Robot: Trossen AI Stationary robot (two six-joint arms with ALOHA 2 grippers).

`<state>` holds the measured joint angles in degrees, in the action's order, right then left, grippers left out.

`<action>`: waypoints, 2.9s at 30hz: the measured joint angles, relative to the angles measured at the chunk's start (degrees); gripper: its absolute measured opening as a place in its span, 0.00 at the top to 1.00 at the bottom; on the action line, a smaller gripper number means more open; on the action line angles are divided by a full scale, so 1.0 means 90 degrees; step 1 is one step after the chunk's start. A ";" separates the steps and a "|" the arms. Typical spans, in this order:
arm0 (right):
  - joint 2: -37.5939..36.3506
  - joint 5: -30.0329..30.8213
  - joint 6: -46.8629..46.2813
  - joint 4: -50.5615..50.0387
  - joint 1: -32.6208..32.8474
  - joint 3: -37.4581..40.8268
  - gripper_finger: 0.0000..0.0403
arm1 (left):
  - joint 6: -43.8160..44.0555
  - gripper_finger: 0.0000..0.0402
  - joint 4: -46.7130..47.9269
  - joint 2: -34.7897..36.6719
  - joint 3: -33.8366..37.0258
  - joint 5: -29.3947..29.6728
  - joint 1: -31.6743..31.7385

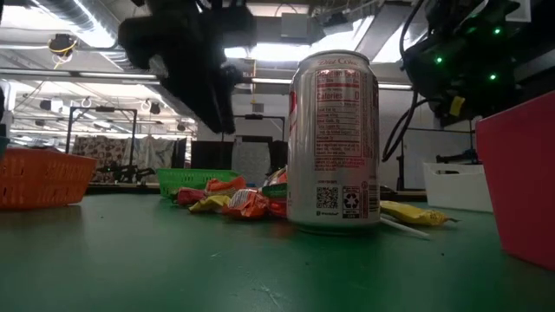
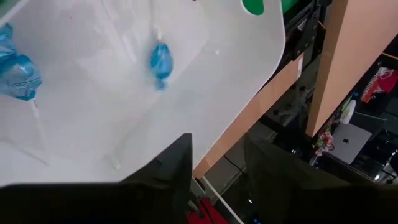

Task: Sort candy
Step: Put the orange chocolate into the green bin

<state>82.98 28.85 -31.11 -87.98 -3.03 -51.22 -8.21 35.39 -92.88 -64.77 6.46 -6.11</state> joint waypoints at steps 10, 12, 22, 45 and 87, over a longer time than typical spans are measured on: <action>0.0000 0.0002 0.0000 0.0203 0.0000 0.0000 0.60 | -0.0591 0.61 -0.0143 -0.0769 0.0002 0.0049 0.0024; 0.0000 0.0003 -0.0002 0.0287 0.0000 0.0000 0.60 | -0.0663 0.61 -0.0147 -0.0903 0.0002 0.0085 0.0041; 0.0000 -0.0011 0.0000 0.0317 0.0000 -0.0002 0.60 | -0.0672 0.63 -0.0196 -0.1399 -0.0005 0.0216 0.0195; 0.0000 -0.0502 0.0015 -0.0012 0.0002 -0.0054 0.60 | -0.0599 1.00 -0.0174 -0.1331 -0.0005 0.0221 0.0304; -0.0041 -0.2379 0.1491 0.3610 0.1716 -0.1832 0.60 | 0.0077 1.00 0.0671 0.0194 0.0000 0.1782 0.3375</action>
<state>82.61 7.44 -17.69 -55.49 12.41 -67.71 -7.52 41.43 -91.13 -64.77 22.49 24.27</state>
